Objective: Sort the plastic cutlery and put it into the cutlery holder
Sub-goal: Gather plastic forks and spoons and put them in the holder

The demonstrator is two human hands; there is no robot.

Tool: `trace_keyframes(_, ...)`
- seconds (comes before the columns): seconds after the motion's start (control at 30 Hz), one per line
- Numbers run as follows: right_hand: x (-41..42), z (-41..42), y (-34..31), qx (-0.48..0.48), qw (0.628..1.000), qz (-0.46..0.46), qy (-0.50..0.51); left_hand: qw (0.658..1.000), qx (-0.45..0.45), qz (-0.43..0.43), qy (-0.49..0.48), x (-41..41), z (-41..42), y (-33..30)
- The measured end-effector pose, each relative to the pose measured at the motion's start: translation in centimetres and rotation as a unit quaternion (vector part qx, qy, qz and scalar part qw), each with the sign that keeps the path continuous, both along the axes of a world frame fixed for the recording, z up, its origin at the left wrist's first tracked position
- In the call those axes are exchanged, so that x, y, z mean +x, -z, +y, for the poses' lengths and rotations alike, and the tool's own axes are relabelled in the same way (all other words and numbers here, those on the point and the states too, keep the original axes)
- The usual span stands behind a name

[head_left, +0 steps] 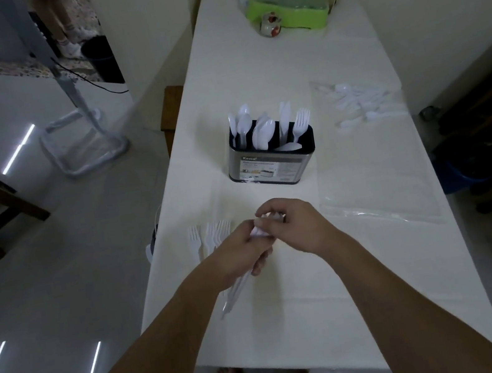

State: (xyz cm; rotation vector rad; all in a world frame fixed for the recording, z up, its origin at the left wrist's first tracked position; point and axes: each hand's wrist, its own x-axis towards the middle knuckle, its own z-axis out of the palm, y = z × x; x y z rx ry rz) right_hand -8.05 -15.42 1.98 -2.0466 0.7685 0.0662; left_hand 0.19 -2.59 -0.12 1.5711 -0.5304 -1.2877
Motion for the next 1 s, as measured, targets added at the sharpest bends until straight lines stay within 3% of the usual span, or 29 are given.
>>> trace_keyframes(0.13,-0.3,-0.8,-1.2,0.063,0.998,0.002,-0.006,0.998,-0.036,0.011,0.047,-0.2,-1.2,-1.0)
trace_keyframes(0.37,-0.6,-2.8,-1.6,0.099,0.993,-0.039,0.050,0.995,-0.075,0.054,0.040,0.0,-2.8,-1.3)
trace_keyframes(0.57,-0.6,-6.0,-3.3,0.069,0.989,-0.071,0.112,0.983,0.038,-0.103,0.148,1.0,-3.5,-0.6)
trace_keyframes(0.7,-0.8,-7.5,-4.2,0.073,0.986,-0.091,0.119,0.973,0.046,-0.198,0.110,1.0,-5.0,-0.3)
trace_keyframes(0.9,-1.6,-10.9,-5.6,0.183,0.978,-0.060,0.078,0.974,0.037,-0.203,0.091,1.4,-7.6,0.0)
trace_keyframes(1.0,-1.1,-12.3,-6.1,0.160,0.980,-0.064,0.102,0.971,0.016,-0.223,0.086,1.4,-9.4,-0.5)
